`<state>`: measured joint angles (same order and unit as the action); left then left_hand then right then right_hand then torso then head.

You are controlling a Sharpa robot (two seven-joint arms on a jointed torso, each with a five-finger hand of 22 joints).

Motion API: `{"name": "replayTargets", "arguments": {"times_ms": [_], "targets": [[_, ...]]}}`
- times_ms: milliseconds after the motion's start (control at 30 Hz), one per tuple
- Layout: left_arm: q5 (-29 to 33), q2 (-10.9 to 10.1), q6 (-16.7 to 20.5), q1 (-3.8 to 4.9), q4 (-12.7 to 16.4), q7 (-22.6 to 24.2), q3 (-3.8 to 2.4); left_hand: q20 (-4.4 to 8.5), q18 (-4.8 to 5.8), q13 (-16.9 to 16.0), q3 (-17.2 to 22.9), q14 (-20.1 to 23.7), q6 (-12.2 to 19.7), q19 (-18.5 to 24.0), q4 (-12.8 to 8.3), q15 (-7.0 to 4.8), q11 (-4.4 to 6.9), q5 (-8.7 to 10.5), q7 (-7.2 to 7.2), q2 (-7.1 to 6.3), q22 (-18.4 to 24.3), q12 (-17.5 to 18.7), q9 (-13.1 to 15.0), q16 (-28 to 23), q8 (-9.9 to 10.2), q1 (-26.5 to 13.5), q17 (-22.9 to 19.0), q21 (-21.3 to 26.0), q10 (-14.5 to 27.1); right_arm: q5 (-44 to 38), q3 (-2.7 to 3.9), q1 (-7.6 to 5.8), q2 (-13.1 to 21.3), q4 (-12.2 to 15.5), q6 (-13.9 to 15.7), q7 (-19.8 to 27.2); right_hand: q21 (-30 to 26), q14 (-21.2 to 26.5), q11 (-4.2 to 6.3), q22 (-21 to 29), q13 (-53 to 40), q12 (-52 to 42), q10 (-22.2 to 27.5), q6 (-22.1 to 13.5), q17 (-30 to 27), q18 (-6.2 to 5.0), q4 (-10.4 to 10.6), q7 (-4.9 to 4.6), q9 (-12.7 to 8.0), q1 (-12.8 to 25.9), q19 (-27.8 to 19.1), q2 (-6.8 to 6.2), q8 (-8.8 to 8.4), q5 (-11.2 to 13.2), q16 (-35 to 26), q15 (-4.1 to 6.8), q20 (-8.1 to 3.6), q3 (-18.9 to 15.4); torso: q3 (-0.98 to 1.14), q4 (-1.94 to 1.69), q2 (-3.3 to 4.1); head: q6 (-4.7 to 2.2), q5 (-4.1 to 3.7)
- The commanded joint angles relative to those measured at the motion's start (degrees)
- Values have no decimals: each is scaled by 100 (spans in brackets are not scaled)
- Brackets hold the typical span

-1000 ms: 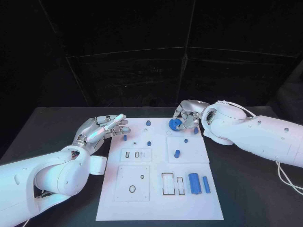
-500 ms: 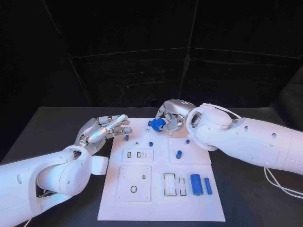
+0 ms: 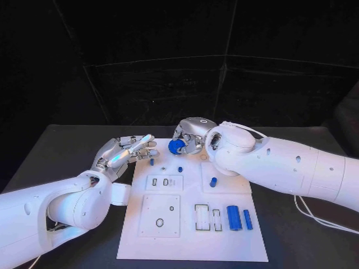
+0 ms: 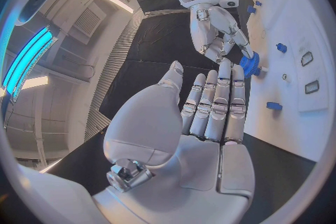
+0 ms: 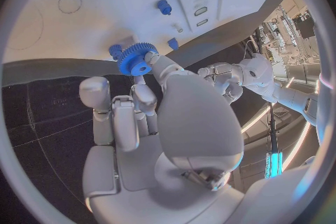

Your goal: Assemble the parts on the task board

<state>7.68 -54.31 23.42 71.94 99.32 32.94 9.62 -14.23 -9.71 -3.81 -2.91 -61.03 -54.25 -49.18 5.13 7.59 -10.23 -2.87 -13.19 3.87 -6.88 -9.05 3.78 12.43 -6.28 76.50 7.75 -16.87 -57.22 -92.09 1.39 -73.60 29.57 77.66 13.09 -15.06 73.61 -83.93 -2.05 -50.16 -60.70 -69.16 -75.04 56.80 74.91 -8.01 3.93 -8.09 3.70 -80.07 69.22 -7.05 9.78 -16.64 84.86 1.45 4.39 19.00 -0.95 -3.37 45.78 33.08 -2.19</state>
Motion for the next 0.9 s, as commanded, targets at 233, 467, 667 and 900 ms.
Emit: {"name": "replayTargets", "arguments": {"times_ms": [233,467,667,900], "targets": [[-45,5,-57,9,12,21,-5,2,-81,3,0,-11,-16,-26,-30,11,-10,-12,-27,15,7,34,-3,-25,28,29,6,28,-7,-106,-64,-13,-181,-235,-387,-3,23,-398,-23,9,28,25,-10,142,394,62,2,64,4,112,39,-2,-1,7,33,43,-4,59,3,10,-2,27,23],[-45,8,-53,9,9,18,-5,2,-81,3,0,-11,-16,-26,-30,11,-10,-12,-27,15,7,34,-3,-25,28,29,6,28,-7,-106,-79,-12,-246,-319,-540,-7,11,-393,-31,30,64,58,19,124,375,60,3,55,3,159,27,-22,-28,14,24,37,1,87,3,14,-5,35,23],[-45,10,-57,9,8,20,-5,2,-81,3,0,-11,-16,-26,-30,11,-10,-12,-27,15,7,34,-3,-25,28,29,6,28,-7,-106,-87,-11,-276,-341,-468,-8,-1,-390,-53,45,79,77,37,37,367,59,3,28,-6,246,17,-73,-103,43,19,21,13,115,6,6,-6,15,24],[-45,7,-62,9,11,19,-5,2,-81,3,0,-11,-16,-26,-30,11,-10,-12,-27,15,7,34,-3,-25,28,29,6,28,-7,-106,-89,-11,-301,-382,-408,18,-25,-389,-173,77,174,149,107,-555,372,60,-1,-98,-12,441,3,-211,-482,443,21,-79,97,-12,4,8,-8,12,44]]}}
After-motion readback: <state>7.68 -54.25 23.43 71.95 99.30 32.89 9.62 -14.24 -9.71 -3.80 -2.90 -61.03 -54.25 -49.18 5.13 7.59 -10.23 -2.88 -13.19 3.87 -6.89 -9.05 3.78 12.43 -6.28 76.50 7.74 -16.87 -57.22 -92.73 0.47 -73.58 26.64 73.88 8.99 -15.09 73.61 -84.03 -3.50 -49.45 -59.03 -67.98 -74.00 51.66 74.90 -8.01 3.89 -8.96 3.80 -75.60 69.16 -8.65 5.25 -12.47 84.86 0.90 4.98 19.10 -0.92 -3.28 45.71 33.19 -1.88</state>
